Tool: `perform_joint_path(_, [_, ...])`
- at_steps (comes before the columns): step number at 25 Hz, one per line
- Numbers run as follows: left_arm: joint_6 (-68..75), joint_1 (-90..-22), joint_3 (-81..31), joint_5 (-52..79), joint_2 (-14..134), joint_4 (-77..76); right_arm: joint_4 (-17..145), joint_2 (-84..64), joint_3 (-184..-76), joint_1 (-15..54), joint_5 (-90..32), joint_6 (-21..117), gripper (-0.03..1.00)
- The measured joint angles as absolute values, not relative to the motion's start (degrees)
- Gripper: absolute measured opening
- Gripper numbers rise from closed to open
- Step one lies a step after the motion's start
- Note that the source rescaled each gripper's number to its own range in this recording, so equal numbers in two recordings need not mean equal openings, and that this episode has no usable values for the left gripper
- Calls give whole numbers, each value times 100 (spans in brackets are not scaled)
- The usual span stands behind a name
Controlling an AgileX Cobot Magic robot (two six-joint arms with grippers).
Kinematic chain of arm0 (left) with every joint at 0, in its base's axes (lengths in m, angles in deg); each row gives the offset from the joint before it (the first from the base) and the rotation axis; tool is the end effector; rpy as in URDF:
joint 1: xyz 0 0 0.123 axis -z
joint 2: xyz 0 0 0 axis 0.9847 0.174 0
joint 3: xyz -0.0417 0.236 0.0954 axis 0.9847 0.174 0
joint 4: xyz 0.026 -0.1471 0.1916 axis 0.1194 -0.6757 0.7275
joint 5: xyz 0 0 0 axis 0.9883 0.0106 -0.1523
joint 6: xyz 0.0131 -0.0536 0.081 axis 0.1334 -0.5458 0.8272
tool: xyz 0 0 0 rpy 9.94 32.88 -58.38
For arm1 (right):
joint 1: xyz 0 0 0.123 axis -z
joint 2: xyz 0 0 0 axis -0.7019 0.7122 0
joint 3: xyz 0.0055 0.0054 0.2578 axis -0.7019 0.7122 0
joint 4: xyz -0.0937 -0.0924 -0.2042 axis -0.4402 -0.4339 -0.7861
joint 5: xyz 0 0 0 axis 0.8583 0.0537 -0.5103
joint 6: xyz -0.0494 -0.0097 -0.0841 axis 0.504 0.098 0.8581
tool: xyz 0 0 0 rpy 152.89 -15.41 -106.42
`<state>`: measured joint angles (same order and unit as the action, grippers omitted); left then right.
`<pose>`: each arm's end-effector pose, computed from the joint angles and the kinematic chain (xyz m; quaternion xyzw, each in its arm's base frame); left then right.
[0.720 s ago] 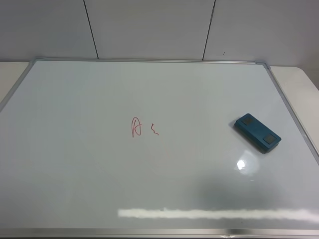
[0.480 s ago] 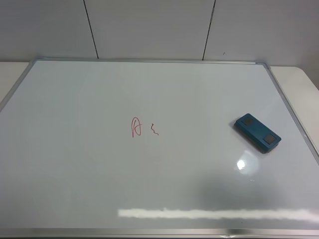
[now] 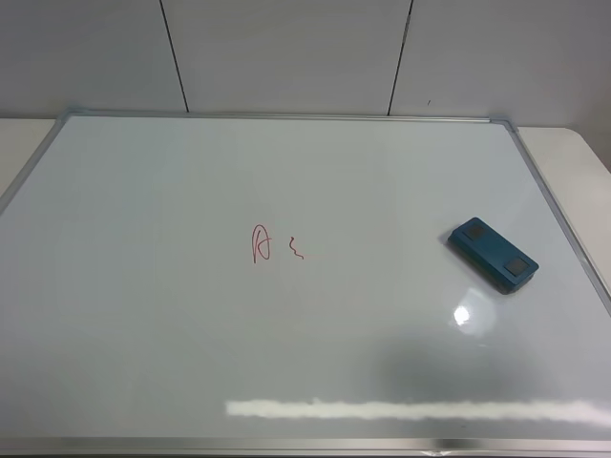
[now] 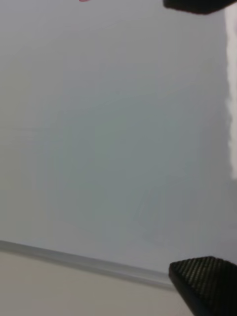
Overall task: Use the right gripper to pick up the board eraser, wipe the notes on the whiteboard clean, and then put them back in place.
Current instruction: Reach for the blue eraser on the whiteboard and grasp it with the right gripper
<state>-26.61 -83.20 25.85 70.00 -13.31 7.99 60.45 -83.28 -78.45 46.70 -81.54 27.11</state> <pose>0.0201 -0.0060 0.2718 0.0080 0.8493 -0.0086 0.5278 0.0205 0.0064 0.2678 -0.0034 0.8558 0.0218 0.5168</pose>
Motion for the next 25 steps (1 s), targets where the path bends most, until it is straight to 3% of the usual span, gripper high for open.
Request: perform_joint_path(25, [-2661,-8320,2585,7000,-1331,799,6045,-8328,-7845,4670,-8154,2711,100])
